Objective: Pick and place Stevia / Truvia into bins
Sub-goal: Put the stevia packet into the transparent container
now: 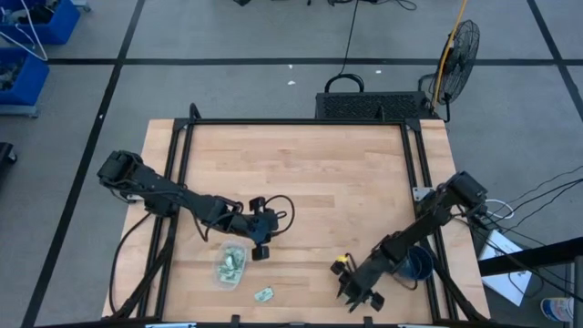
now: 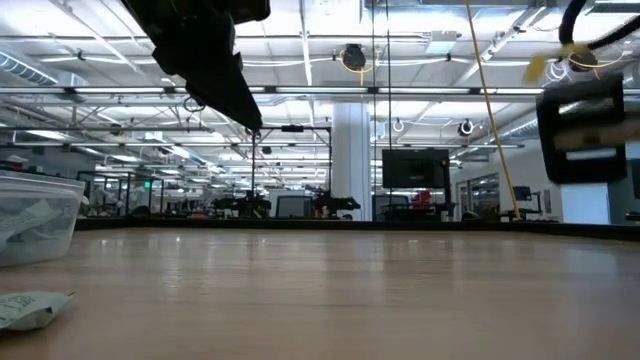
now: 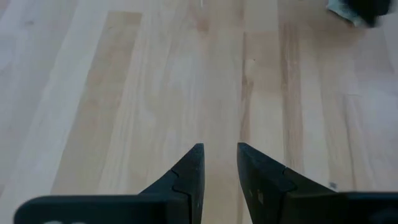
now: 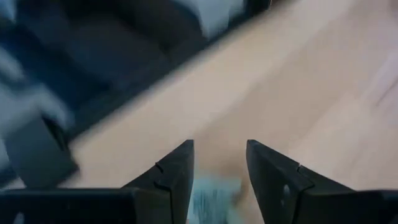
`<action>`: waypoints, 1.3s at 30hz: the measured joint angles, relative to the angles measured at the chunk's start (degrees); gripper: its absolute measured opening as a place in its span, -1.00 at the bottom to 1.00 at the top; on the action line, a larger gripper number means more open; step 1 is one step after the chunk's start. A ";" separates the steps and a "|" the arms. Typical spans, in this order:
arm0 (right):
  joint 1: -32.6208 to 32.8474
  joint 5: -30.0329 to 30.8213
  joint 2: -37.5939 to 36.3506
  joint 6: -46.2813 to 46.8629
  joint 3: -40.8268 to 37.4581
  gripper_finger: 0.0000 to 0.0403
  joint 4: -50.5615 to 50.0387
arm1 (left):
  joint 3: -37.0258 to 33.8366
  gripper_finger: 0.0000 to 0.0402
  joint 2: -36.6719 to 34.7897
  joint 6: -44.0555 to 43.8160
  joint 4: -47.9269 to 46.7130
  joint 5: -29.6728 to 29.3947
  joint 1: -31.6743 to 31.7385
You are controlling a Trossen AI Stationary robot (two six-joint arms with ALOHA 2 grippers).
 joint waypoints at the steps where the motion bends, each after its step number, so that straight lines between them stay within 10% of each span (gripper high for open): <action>1: -0.03 0.03 0.40 -0.53 1.48 -0.31 -4.55 | 0.00 -0.51 0.00 0.00 -0.02 0.11 -0.02; 39: 0.87 7.97 -2.04 -1.36 3.48 -0.69 -16.81 | 0.00 -0.51 -0.02 0.96 -0.43 1.14 -0.04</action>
